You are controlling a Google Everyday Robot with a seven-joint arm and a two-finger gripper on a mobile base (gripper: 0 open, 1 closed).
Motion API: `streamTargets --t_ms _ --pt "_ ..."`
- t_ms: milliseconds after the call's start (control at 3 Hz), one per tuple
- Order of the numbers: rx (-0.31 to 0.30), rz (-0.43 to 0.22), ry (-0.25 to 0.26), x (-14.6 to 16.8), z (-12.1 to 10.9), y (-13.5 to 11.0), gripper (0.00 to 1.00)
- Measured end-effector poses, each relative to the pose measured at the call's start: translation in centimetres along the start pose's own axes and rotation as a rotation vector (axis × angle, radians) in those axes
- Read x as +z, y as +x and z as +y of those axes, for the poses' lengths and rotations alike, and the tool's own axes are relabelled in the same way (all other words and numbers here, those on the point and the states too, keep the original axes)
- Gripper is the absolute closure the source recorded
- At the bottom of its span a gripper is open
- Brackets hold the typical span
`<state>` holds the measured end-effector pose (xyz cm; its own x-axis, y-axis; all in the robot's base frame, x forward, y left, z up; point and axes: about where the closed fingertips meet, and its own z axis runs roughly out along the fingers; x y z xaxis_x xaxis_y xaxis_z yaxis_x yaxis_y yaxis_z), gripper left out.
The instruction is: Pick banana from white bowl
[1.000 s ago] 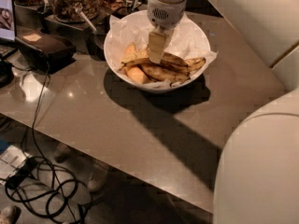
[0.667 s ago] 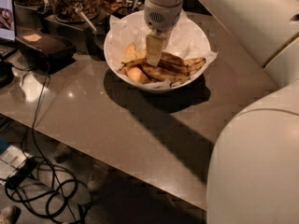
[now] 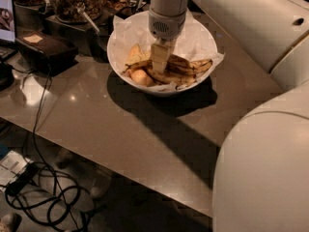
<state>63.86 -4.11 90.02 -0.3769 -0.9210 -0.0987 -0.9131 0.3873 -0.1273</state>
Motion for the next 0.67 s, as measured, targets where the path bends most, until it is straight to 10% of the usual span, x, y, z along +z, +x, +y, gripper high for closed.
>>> streamTargets --t_ms 667 --pt "-0.001 0.0 0.006 -0.09 0.13 0.5 1.0"
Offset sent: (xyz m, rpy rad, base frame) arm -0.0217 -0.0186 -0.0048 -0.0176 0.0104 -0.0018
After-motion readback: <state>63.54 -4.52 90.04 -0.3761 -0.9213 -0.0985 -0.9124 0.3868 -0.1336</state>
